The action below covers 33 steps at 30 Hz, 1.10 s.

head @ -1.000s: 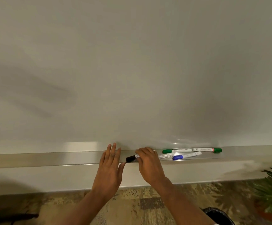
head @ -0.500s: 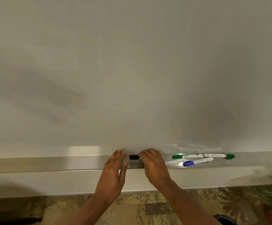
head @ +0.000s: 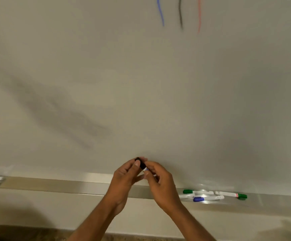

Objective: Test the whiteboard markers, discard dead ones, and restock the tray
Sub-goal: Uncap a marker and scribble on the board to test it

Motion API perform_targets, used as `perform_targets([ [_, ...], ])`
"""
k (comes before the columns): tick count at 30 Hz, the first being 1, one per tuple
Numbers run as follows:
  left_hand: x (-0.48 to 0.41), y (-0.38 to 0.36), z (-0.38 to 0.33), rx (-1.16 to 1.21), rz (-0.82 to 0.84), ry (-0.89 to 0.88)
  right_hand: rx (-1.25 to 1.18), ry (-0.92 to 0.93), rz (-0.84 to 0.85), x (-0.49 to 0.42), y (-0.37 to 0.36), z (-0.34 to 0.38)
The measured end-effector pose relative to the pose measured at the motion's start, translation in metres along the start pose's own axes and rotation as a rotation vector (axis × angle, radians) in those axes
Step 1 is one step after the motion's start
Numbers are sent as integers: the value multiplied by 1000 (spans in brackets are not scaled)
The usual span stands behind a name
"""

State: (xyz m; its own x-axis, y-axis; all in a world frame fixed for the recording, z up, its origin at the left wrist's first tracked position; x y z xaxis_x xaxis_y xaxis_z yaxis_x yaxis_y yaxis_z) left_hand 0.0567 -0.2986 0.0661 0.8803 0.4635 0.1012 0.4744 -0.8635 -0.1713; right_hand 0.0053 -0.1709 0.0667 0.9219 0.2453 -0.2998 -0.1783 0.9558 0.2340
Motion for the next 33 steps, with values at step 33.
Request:
perform_targets([
  [33, 75, 87, -328, -356, -439, -1035, -990, -114, -13, 4, 20, 334],
])
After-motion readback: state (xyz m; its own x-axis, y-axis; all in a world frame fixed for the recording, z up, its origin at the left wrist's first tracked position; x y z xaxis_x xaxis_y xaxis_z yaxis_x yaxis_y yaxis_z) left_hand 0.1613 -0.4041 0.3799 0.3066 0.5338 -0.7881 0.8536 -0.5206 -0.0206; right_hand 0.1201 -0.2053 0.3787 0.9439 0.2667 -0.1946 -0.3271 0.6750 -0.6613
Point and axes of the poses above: each hand's wrist, its own x-axis away from the middle knuckle, its own y-axis out of the back of the hand, z = x × y, the point moved 6 cm from there along -x, towards the middle knuckle, and after that the axes turned 10 degrees about -z, right-handed, at the moved point
